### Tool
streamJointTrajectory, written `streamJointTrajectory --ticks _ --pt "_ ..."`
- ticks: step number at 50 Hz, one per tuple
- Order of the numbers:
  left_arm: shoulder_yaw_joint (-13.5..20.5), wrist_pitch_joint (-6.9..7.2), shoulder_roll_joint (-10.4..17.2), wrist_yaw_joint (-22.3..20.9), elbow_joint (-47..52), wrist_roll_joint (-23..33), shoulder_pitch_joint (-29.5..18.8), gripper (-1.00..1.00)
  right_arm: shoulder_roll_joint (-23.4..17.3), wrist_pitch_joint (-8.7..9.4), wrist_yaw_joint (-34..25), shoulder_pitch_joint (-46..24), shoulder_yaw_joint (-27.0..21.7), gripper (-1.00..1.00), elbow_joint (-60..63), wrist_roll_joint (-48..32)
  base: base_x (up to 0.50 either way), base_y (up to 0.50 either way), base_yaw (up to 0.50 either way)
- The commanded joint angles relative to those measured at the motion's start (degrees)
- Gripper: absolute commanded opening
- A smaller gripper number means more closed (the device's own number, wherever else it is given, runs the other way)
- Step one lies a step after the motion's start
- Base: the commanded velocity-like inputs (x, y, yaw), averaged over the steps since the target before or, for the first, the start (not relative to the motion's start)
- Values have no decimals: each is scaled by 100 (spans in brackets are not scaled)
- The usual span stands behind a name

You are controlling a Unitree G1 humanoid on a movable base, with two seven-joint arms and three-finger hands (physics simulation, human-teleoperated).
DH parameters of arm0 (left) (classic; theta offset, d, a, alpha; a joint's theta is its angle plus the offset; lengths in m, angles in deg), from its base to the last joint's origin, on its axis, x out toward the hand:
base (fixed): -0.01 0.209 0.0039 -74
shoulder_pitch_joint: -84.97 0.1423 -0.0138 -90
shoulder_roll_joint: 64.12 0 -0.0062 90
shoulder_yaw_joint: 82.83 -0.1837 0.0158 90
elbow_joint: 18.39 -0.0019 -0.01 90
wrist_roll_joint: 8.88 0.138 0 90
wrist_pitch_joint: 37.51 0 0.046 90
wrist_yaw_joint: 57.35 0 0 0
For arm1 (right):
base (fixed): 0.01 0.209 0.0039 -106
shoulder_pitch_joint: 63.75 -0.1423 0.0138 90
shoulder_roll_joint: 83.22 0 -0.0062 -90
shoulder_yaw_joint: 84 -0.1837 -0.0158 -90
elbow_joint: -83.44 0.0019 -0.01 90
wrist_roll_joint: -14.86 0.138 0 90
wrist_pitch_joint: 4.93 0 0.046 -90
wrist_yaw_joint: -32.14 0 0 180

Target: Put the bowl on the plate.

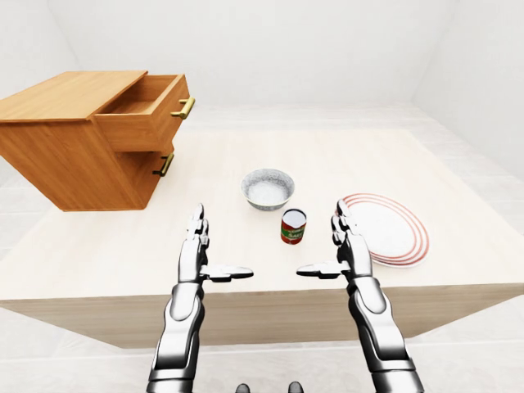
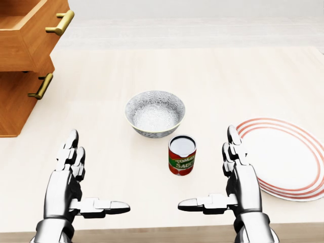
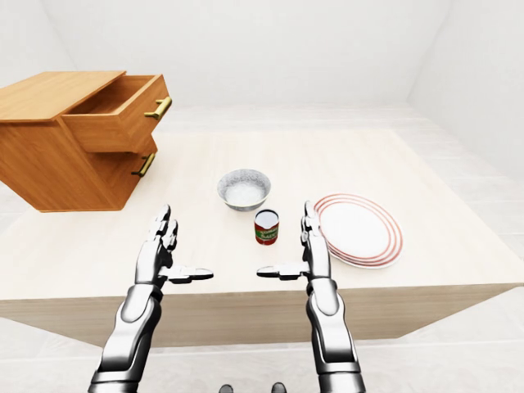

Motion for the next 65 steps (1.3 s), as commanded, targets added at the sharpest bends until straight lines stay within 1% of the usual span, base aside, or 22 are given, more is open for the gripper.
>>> streamJointTrajectory --ticks 1,2,4,5,8,9,19,28,35,47,65 --pt "152 320 188 -122 433 6 83 100 -145 191 -160 23 -128 100 203 57 0 0 0" --pt "154 326 185 -126 440 9 84 100 -143 195 -162 24 -130 100 208 55 0 0 0" --pt "214 493 198 -158 618 -1 77 100 -146 272 -192 60 -163 100 354 65 0 0 0" --pt "242 518 202 -153 686 10 65 100 -146 318 -201 63 -172 100 421 60 0 0 0" --pt "271 518 209 -175 909 63 65 100 -153 482 -231 67 -184 100 606 31 0 0 0" --pt "274 518 212 -189 988 81 73 100 -156 503 -241 67 -186 100 659 17 0 0 0" --pt "358 518 234 -332 1654 203 154 100 -150 503 -326 89 -216 100 1153 -46 0 0 0" --pt "429 518 225 -413 1875 289 185 100 -132 503 -372 99 -226 100 1270 -68 0 0 0" --pt "368 518 191 -433 1880 413 234 100 -120 503 -372 89 -228 100 1245 -97 0 -14 0" --pt "453 518 201 -489 1976 443 255 100 -108 503 -367 150 -240 100 1287 -114 0 -17 0" --pt "446 518 196 -517 2065 535 235 100 -109 503 -360 124 -250 100 1334 -112 0 -15 0"
